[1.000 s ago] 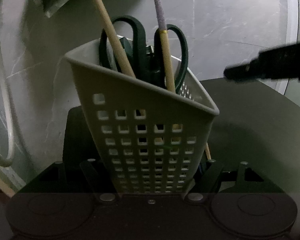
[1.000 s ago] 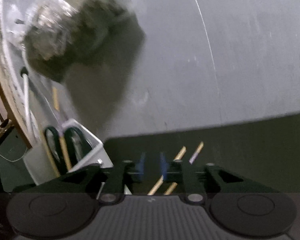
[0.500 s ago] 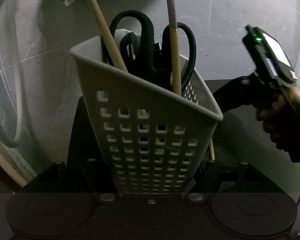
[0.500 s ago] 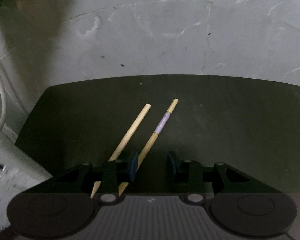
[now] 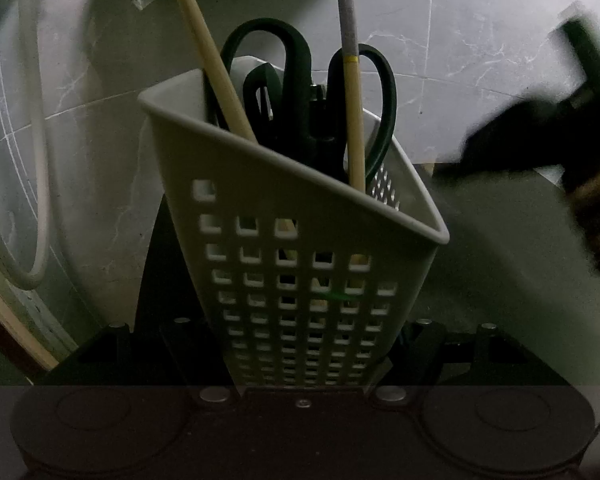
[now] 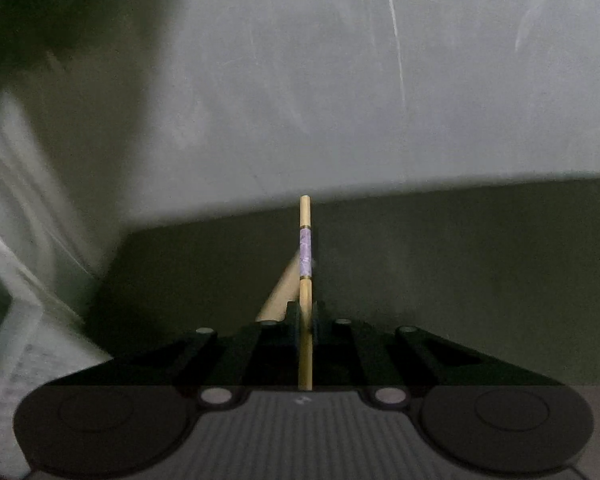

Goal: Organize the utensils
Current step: 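Grasp the last chopsticks on the table with the right tool, then carry the chopstick over the holder and open the right tool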

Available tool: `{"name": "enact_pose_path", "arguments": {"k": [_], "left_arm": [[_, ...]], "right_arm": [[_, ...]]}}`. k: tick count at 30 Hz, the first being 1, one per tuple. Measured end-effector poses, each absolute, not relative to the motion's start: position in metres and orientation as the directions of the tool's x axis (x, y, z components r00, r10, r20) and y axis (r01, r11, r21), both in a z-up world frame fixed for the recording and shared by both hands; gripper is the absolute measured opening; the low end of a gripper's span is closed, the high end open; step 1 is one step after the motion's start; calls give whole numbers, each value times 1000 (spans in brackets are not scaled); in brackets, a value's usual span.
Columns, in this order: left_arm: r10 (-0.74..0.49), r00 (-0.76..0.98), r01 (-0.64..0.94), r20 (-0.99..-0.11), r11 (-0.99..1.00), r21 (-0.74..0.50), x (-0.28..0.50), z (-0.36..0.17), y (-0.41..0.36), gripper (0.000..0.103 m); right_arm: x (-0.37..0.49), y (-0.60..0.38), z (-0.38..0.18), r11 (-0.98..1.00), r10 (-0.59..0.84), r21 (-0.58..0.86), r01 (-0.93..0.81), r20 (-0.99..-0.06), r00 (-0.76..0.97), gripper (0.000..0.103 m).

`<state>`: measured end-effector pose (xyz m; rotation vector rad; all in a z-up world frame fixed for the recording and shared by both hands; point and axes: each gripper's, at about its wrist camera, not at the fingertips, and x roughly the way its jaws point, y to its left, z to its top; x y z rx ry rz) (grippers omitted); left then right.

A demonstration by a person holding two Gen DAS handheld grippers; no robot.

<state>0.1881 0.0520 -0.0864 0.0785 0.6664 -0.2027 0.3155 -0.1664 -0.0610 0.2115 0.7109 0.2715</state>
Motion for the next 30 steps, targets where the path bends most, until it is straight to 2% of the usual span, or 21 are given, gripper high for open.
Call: {"name": "enact_pose_path", "arguments": {"k": [3, 6, 8, 10, 15, 22, 28, 30], "left_arm": [[-158, 766, 210, -623, 978, 10, 189, -86, 51, 76], [-154, 764, 208, -626, 978, 14, 189, -85, 51, 76], [-151, 764, 207, -627, 978, 17, 188, -85, 50, 76], [-150, 764, 207, -628, 978, 19, 188, -84, 49, 76], [-149, 762, 215, -630, 976, 29, 188, -84, 49, 76], [-153, 756, 221, -636, 975, 29, 193, -86, 48, 76], [-161, 753, 230, -638, 973, 27, 196, -86, 49, 76], [-165, 753, 230, -637, 973, 21, 198, -86, 51, 76]], "right_arm": [[264, -181, -5, 862, 459, 393, -321, -333, 824, 6], [216, -179, 46, 760, 567, 405, -508, -33, 823, 6], [203, -167, 64, 706, 604, 391, -590, 102, 790, 7], [199, -151, 65, 657, 625, 401, -638, 184, 759, 7], [199, -106, 35, 694, 604, 313, -649, 237, 761, 7], [191, -83, -18, 756, 605, 195, -624, 154, 781, 7], [188, -73, -29, 752, 627, 156, -640, 132, 768, 8], [183, -75, -30, 749, 646, 118, -652, 89, 758, 24]]}}
